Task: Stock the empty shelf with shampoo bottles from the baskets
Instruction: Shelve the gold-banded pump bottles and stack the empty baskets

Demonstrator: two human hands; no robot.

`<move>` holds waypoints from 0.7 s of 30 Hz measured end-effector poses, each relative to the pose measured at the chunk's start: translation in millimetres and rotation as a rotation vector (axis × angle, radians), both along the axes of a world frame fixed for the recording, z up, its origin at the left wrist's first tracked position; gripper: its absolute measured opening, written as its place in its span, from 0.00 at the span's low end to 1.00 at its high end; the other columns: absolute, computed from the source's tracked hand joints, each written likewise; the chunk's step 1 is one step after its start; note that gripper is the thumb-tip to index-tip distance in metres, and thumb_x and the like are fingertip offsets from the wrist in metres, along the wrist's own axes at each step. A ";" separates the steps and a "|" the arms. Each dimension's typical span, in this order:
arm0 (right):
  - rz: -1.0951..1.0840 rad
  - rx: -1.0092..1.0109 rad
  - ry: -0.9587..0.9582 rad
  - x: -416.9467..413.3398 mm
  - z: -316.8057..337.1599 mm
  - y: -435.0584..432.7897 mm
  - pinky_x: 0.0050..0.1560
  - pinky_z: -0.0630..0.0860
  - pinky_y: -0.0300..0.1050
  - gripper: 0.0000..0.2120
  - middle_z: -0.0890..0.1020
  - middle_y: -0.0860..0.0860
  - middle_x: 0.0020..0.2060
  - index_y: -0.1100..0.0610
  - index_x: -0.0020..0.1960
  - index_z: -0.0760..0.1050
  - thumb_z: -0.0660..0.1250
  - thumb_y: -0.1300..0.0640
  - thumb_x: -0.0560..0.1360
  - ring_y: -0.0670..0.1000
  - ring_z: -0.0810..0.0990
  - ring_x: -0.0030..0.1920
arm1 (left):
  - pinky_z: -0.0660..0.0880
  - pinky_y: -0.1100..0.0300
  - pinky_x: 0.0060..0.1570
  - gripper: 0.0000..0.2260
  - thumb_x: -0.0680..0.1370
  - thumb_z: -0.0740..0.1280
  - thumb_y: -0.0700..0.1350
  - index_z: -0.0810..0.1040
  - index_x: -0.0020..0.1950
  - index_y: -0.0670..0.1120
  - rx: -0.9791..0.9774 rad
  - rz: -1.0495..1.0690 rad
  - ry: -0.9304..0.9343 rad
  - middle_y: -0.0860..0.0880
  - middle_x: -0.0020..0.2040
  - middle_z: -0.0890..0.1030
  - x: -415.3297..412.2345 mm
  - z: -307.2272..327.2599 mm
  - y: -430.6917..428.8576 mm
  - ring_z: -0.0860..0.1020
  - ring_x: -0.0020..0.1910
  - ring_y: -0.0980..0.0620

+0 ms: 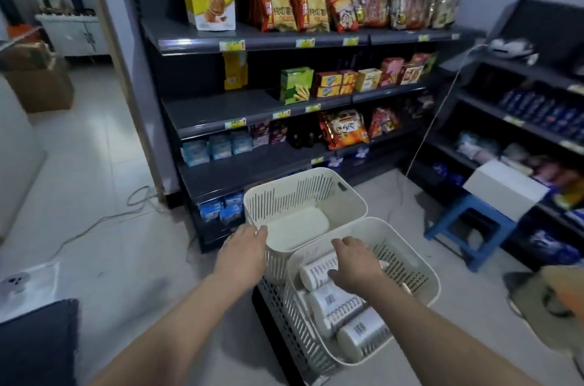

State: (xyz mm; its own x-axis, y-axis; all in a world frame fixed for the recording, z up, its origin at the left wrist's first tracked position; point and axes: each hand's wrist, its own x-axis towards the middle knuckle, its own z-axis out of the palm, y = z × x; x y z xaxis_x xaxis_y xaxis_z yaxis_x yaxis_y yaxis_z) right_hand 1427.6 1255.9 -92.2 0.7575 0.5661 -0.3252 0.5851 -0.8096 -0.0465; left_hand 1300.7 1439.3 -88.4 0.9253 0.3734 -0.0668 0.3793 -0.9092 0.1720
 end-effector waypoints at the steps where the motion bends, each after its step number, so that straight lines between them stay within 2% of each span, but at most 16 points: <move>1: -0.013 -0.001 0.004 4.7 -2.9 -9.1 0.65 0.70 0.53 0.27 0.70 0.56 0.67 0.56 0.71 0.65 0.65 0.49 0.76 0.58 0.68 0.68 | 0.68 0.53 0.65 0.28 0.77 0.66 0.47 0.61 0.74 0.45 -0.008 -0.013 0.009 0.47 0.68 0.69 8.9 -4.0 -7.0 0.65 0.69 0.47; 8: -0.077 -0.050 0.072 55.3 -36.4 -75.2 0.73 0.65 0.54 0.33 0.65 0.56 0.74 0.55 0.77 0.59 0.66 0.48 0.77 0.58 0.63 0.74 | 0.70 0.52 0.63 0.27 0.77 0.65 0.46 0.61 0.74 0.44 -0.085 -0.107 0.113 0.46 0.68 0.68 80.2 -43.1 -74.0 0.65 0.70 0.46; 14: -0.109 -0.091 0.170 93.0 -70.2 -114.3 0.67 0.71 0.53 0.28 0.70 0.54 0.70 0.53 0.74 0.63 0.66 0.49 0.77 0.56 0.69 0.69 | 0.66 0.55 0.64 0.27 0.77 0.66 0.52 0.62 0.73 0.47 -0.083 -0.119 0.225 0.47 0.68 0.71 124.4 -79.7 -116.1 0.67 0.68 0.48; 19: -0.130 -0.116 0.253 111.8 -96.9 -128.4 0.67 0.72 0.53 0.25 0.70 0.54 0.71 0.53 0.73 0.65 0.65 0.52 0.77 0.56 0.70 0.69 | 0.68 0.54 0.62 0.23 0.78 0.66 0.50 0.65 0.70 0.45 -0.130 -0.147 0.324 0.46 0.66 0.71 144.8 -105.4 -135.9 0.68 0.66 0.47; 21: -0.159 -0.152 0.287 116.3 -110.7 -131.0 0.66 0.73 0.52 0.26 0.72 0.55 0.68 0.54 0.72 0.66 0.66 0.50 0.76 0.56 0.72 0.67 | 0.68 0.53 0.63 0.25 0.78 0.66 0.50 0.63 0.72 0.45 -0.151 -0.155 0.373 0.45 0.67 0.70 151.2 -119.1 -140.3 0.68 0.67 0.46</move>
